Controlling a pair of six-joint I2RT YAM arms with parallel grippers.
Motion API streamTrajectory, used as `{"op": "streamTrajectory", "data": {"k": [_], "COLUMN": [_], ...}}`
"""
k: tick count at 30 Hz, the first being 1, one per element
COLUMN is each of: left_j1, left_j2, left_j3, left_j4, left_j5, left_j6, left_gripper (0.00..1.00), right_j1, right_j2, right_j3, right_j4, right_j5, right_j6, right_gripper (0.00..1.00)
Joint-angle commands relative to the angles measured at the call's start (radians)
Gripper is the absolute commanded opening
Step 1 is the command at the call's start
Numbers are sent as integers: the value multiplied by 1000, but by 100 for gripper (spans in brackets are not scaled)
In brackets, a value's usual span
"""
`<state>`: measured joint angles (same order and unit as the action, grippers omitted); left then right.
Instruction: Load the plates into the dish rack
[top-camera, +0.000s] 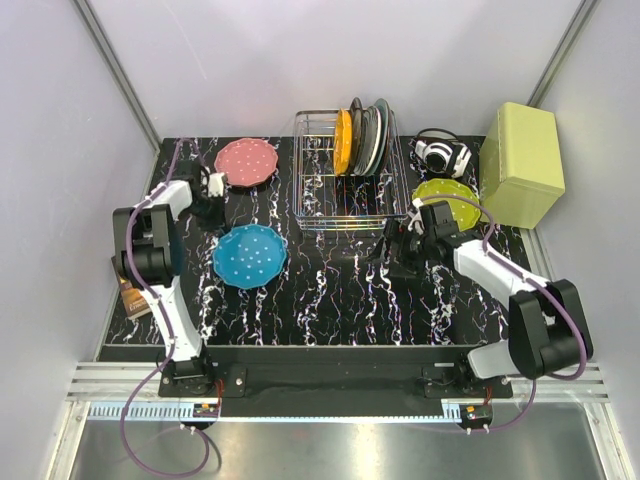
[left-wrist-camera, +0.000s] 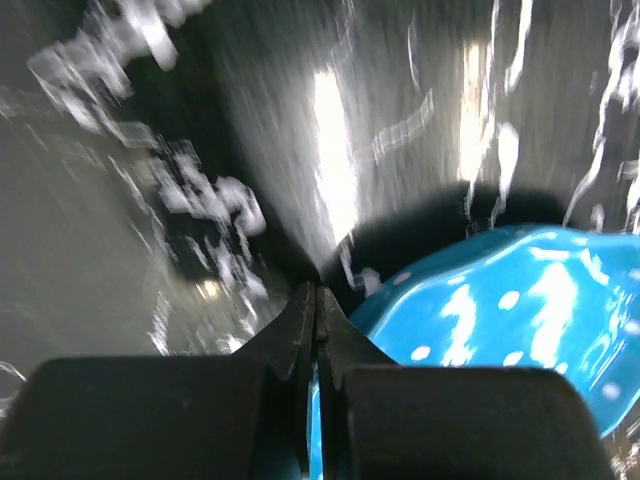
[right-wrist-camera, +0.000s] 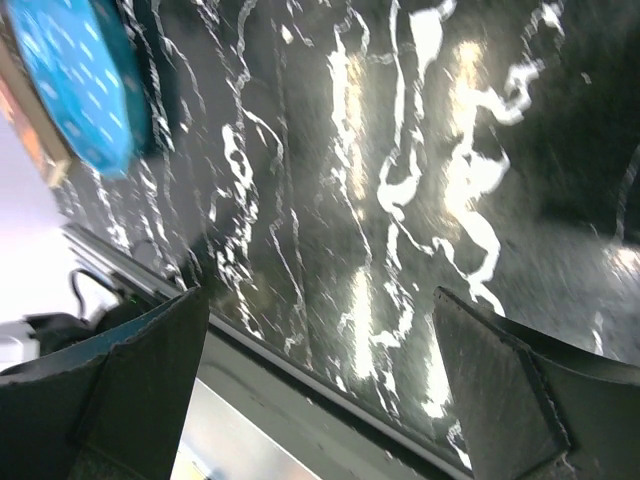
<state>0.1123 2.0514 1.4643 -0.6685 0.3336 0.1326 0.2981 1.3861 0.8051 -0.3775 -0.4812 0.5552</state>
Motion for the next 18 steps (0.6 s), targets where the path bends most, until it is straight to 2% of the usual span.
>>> {"op": "streamTrajectory", "data": {"k": [1, 5, 10, 14, 15, 17, 18], "left_j1": [-46, -132, -247, -327, -327, -319, -315], "left_j2": [-97, -169, -237, -275, -292, -316, -364], "left_j3": [-143, -232, -306, -351, -373, -401, -445], "left_j4": [-108, -108, -108, -94, -83, -77, -62], "left_j5": [10, 47, 93, 107, 95, 29, -13], "left_j6": [24, 22, -53, -103, -129, -233, -270], "left_gripper": [2, 1, 1, 2, 15, 30, 47], "right_j1": [-5, -5, 10, 84, 120, 160, 189], "right_j2": [40, 67, 117, 160, 178, 198, 212], "right_j3": [-9, -40, -159, -184, -191, -190, -191], "right_j4": [184, 235, 477, 551, 584, 603, 615], "right_j5": [-48, -40, -39, -86, -88, -91, -94], "right_j6": [83, 101, 227, 250, 258, 273, 279], "right_gripper": [100, 100, 100, 99, 98, 98, 97]}}
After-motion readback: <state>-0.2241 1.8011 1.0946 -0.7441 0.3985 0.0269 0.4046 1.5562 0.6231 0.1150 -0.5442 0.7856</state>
